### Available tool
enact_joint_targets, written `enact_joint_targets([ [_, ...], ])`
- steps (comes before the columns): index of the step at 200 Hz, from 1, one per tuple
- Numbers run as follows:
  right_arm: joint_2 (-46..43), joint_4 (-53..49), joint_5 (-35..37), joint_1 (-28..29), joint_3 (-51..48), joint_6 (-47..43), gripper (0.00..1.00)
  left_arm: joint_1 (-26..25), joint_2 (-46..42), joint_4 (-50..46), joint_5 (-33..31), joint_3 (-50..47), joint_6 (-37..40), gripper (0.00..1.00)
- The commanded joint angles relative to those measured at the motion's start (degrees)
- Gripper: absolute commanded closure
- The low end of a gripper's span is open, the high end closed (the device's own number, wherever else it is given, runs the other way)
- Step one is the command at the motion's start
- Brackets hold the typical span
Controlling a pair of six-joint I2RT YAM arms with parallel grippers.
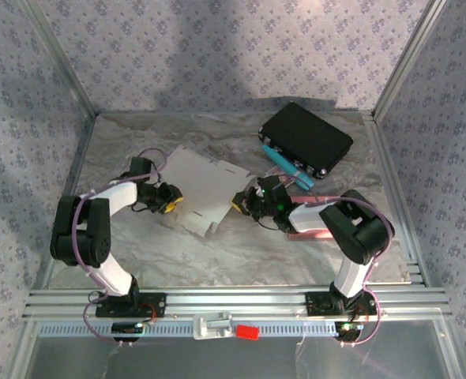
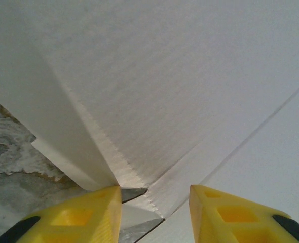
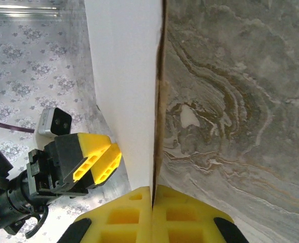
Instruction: Fold the paper box
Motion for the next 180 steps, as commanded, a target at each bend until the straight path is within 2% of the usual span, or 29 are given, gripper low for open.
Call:
enact_joint_targets([
  [1, -4.78, -5.41, 2.39, -0.39, 4.68, 0.16, 1.0, -1.28, -5.75, -5.12, -3.88, 4.93, -0.23, 0.57],
  [23, -9.47, -15.42, 4.73, -0.52, 11.55, 0.65, 1.0, -2.01, -12.73, -10.96, -13.01, 9.89, -0.25, 0.55],
  [39, -12.02, -27.91, 5.2, -0.47, 19.41, 0.56, 1.0, -1.66, -17.67, -12.4, -18.62, 12.57, -0.82, 0.55],
  [67, -16.2, -46.32, 8.11, 0.46, 30.02, -0.35, 1.0, -0.74, -21.82, -12.46, -22.02, 17.68, -1.5, 0.57],
  [92, -20.47, -59.36, 14.22, 2.28, 38.18, 1.68, 1.0, 0.23, -22.18, -13.13, -19.87, 22.06, -3.13, 0.59],
  [115, -19.6, -68.32, 22.03, 5.13, 46.85, 7.28, 1.0, 1.03, -20.92, -14.07, -14.61, 24.33, -4.56, 0.61],
  [131, -14.62, -73.29, 24.38, 6.5, 53.12, 12.41, 1.0, 1.47, -19.58, -15.66, -10.75, 25.21, -5.12, 0.62],
  [156, -2.68, -80.6, 26.3, 6.74, 63.58, 14.75, 1.0, 2.11, -17.83, -18.42, -6.27, 25.23, -4.78, 0.61],
  [180, 4.38, -75.94, 27.23, 5.52, 64.33, 18.23, 1.0, 2.37, -17.66, -22.62, -3.83, 24.46, -3.2, 0.6],
])
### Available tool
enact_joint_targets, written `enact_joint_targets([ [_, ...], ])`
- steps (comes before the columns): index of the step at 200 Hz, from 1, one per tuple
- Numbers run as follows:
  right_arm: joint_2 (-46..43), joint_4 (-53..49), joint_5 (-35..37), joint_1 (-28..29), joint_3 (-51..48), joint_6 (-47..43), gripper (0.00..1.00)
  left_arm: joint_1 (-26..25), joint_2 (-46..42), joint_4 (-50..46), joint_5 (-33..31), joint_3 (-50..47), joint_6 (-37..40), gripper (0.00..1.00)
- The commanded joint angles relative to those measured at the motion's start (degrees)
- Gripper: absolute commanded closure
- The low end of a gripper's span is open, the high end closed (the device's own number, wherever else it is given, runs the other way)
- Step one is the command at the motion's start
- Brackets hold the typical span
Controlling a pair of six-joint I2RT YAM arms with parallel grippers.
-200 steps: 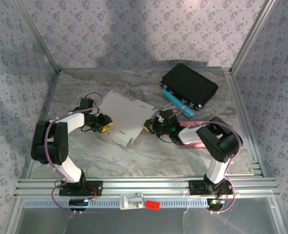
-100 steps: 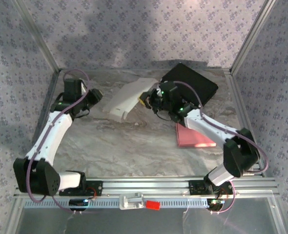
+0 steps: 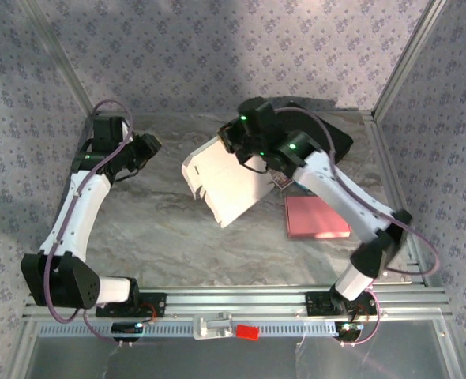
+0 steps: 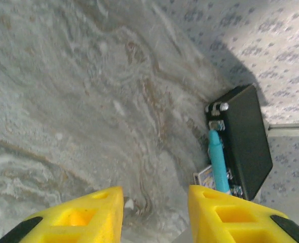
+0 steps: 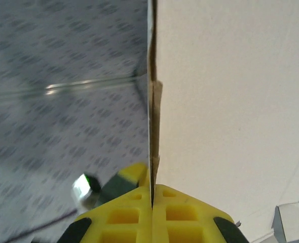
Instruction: Fold the paper box
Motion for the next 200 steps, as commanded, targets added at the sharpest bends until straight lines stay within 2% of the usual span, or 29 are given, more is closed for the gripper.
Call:
enact_joint_targets([
  [1, 8.08, -5.58, 4.43, -1.2, 0.69, 5.93, 1.0, 0.62, -0.3, -6.08, 5.14, 0.84, 1.14, 0.6],
  [16, 11.07, -1.82, 2.97, -2.4, 0.79, 7.57, 1.0, 0.82, -1.14, -7.07, 6.81, -1.47, 2.09, 0.58],
  [42, 14.81, -2.39, 2.58, -2.82, 3.13, 8.66, 1.0, 0.97, -3.8, -6.34, 7.94, -7.57, 3.0, 0.58],
  [77, 16.42, 9.65, -2.23, -3.0, -3.14, 8.74, 1.0, 0.92, -4.79, -6.26, 6.36, -11.93, 7.33, 0.59],
  [134, 17.75, 22.89, -12.66, -3.65, -9.71, 1.12, 1.0, 1.22, -3.84, 0.15, 3.44, -19.26, 11.63, 0.62],
  [169, 16.92, 30.86, -15.72, -4.0, -13.94, -4.27, 1.0, 2.25, -5.11, 4.35, 1.84, -22.72, 12.66, 0.62],
  [200, 16.04, 40.89, -18.9, -4.38, -19.63, -5.75, 1.0, 2.27, -5.67, 8.18, 2.93, -25.18, 17.07, 0.62],
])
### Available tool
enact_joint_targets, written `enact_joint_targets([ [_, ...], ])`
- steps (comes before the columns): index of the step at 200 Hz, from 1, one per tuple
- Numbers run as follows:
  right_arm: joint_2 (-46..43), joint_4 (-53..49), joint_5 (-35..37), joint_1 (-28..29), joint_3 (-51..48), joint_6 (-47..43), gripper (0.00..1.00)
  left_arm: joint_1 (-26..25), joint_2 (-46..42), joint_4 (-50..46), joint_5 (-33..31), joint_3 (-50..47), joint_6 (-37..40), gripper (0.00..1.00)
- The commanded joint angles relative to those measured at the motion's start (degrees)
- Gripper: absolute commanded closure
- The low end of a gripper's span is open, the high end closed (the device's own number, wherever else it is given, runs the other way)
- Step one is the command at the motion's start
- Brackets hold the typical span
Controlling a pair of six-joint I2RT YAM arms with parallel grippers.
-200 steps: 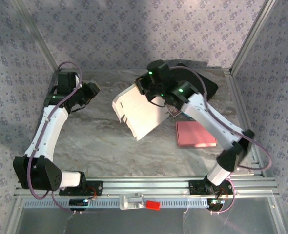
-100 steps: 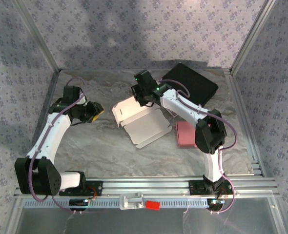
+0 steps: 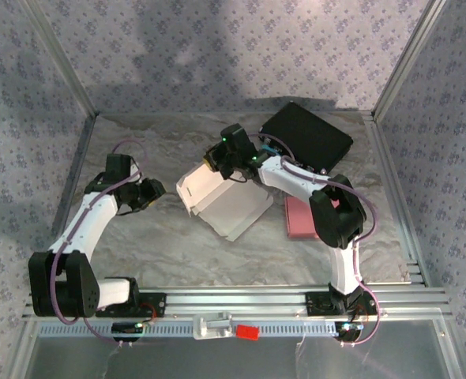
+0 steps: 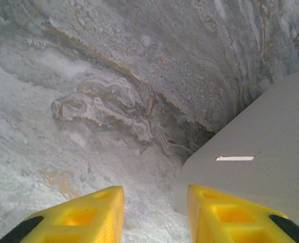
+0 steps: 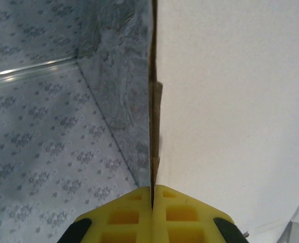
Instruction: Fold the paper box
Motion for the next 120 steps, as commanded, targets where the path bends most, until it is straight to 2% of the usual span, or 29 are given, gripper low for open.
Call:
enact_joint_targets([
  [1, -0.68, 10.07, -3.97, -0.59, -3.51, -3.43, 1.0, 0.22, -1.65, 4.91, 0.4, -1.73, 5.01, 0.62],
  [68, -1.39, 22.11, -7.73, -1.5, -8.33, -4.17, 1.0, -0.06, -3.62, 12.71, 6.04, -7.67, 14.12, 0.64],
  [90, -2.35, 22.17, -8.91, -1.73, -8.53, -5.38, 1.0, -2.38, -6.22, 17.72, 7.43, -10.71, 17.97, 0.64],
  [120, -2.43, 23.63, -10.84, -2.41, -10.73, -5.58, 1.0, -5.46, -10.55, 24.78, 6.1, -16.54, 24.37, 0.63],
])
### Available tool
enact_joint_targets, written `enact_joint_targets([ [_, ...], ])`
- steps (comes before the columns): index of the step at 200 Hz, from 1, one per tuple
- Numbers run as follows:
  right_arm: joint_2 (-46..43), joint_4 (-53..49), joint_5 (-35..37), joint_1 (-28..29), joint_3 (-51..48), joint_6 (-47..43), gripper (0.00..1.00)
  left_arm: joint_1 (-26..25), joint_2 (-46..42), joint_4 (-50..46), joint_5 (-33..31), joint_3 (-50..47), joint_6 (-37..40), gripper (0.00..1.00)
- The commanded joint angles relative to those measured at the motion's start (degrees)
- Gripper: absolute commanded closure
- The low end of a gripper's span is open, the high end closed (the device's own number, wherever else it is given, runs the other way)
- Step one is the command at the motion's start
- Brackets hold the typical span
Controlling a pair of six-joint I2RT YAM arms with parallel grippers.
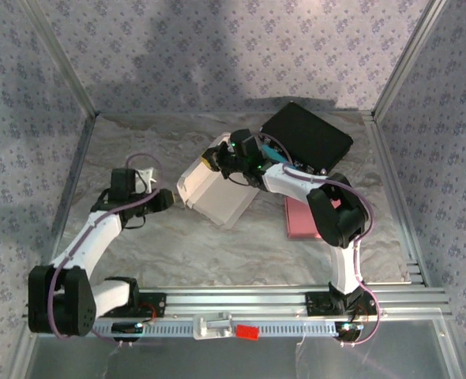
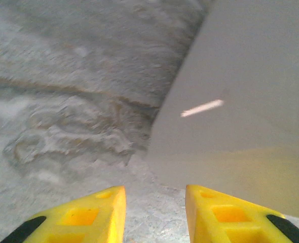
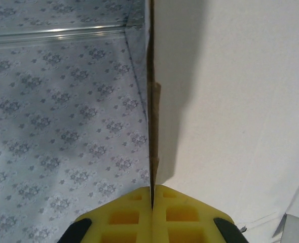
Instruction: Fold the paper box
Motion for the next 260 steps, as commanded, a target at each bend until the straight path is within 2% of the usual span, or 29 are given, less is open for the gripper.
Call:
enact_joint_targets([
  [1, -2.05, 3.21, -2.81, -0.67, -2.12, -1.38, 1.0, -1.68, -3.48, 8.28, 1.2, -3.81, 7.51, 0.63],
  [29, -0.04, 7.96, -4.85, -1.35, -3.64, 1.06, 1.0, -1.74, -4.03, 9.6, 0.35, -5.36, 10.23, 0.61],
  [88, 0.59, 9.0, -5.99, -1.76, -4.15, 1.35, 1.0, -5.0, 1.31, 10.17, 2.27, -2.49, 13.8, 0.59],
  [213, 0.56, 11.34, -6.14, -1.47, -6.43, 2.7, 1.0, -7.45, 7.89, 11.96, 0.2, 1.8, 10.99, 0.62],
  [260, 1.55, 11.93, -6.05, -1.44, -6.57, 3.32, 1.0, -9.25, 9.43, 11.96, -1.65, 2.26, 10.25, 0.57],
])
